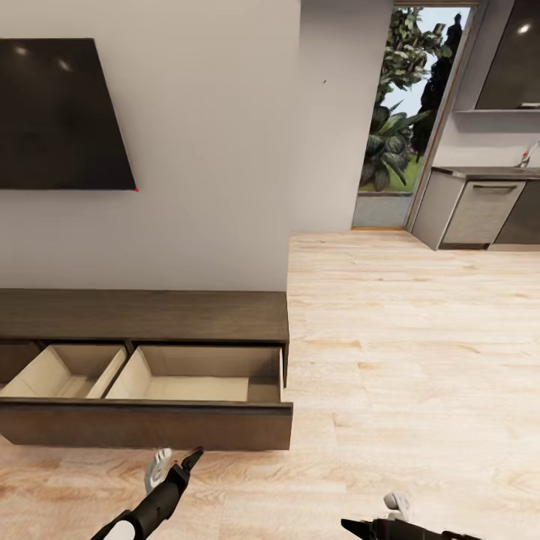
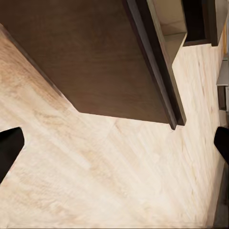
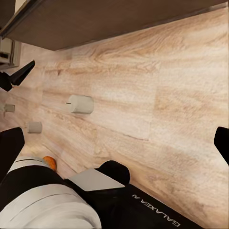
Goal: Place each of the two pumpkins and all three candles from the living room inside a cabinet in the living room (use any cabinet), then make sure every cabinet is closed, and position the cauldron so it is next to a table in the living room.
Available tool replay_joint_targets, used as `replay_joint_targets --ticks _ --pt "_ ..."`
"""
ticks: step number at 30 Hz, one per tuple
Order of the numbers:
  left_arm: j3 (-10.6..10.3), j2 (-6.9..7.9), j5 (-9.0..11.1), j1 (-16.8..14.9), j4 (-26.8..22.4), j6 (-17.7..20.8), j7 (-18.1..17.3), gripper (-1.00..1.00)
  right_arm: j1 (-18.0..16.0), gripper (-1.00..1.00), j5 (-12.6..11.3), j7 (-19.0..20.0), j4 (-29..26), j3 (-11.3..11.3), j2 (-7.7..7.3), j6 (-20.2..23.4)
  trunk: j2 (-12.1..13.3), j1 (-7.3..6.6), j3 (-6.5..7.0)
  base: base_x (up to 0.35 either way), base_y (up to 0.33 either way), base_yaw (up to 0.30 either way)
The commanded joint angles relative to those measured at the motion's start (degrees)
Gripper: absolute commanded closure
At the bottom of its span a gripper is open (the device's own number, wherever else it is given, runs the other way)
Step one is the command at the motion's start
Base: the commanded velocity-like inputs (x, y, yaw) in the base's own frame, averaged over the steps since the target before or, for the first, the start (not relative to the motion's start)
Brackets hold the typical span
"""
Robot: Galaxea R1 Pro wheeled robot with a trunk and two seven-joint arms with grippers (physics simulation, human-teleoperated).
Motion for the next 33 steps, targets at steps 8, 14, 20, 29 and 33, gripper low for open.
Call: replay_joint_targets --ticks 8,14,20,29,33 --pt "-1.8 0.06 -0.9 0.0 4.9 -0.1 -0.1 -1.00 0.0 -1.00 1.1 -4.2 5.4 -0.3 1.66 -3.8 3.2 -1.77 1.40 0.000 0.000 0.000" --pt "-2.8 0.04 -2.7 0.0 5.9 -0.5 0.0 -1.00 0.0 -1.00 1.1 -4.1 7.0 -0.4 1.64 -4.9 5.6 -3.09 2.48 0.000 0.000 0.000" --pt "-3.0 -0.01 -4.7 0.0 8.2 -0.6 0.0 -1.00 0.0 -1.00 1.4 -4.5 7.5 -0.3 1.73 -7.3 8.0 -4.41 3.55 0.000 0.000 0.000" --pt "-3.5 -0.28 -6.5 0.0 8.6 -0.8 0.1 -1.00 0.0 -1.00 2.1 -5.0 10.9 -0.1 1.79 -13.4 11.6 -6.38 4.94 0.000 0.000 0.000" --pt "-3.8 -0.27 -7.3 0.0 8.6 -0.9 0.2 -1.00 0.0 -1.00 2.2 -5.1 12.2 0.0 1.84 -15.2 13.2 -7.26 5.55 0.000 0.000 0.000"
